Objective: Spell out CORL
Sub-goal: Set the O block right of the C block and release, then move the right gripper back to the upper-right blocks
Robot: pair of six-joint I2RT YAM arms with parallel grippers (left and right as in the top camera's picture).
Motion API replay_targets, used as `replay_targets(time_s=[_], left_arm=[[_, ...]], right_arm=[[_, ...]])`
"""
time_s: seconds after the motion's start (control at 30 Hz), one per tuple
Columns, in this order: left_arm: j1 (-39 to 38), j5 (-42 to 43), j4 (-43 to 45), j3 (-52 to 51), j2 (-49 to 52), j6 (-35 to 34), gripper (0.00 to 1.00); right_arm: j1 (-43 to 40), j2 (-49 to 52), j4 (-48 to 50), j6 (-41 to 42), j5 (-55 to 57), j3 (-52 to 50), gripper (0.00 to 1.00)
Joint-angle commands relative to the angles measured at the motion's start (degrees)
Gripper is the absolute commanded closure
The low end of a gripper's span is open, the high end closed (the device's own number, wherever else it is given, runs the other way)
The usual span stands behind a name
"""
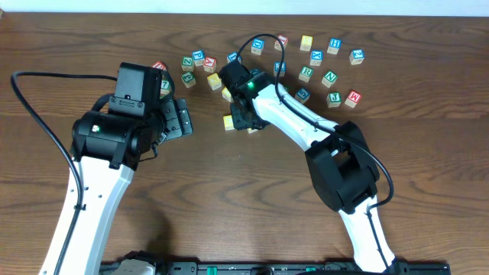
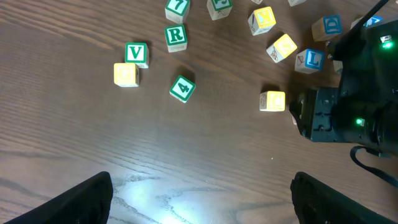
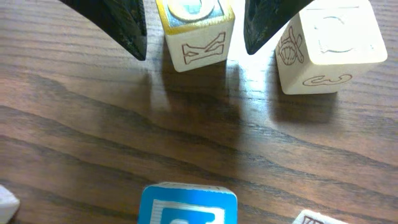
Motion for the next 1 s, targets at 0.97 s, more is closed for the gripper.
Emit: replay_targets(time_s=[0.97], left_arm=[[0.3, -0.7, -0.2, 0.9, 0.3, -0.5, 0.1]], right_arm=[[-17.3, -6.6, 9.0, 0.5, 5.9, 4.2, 0.48]])
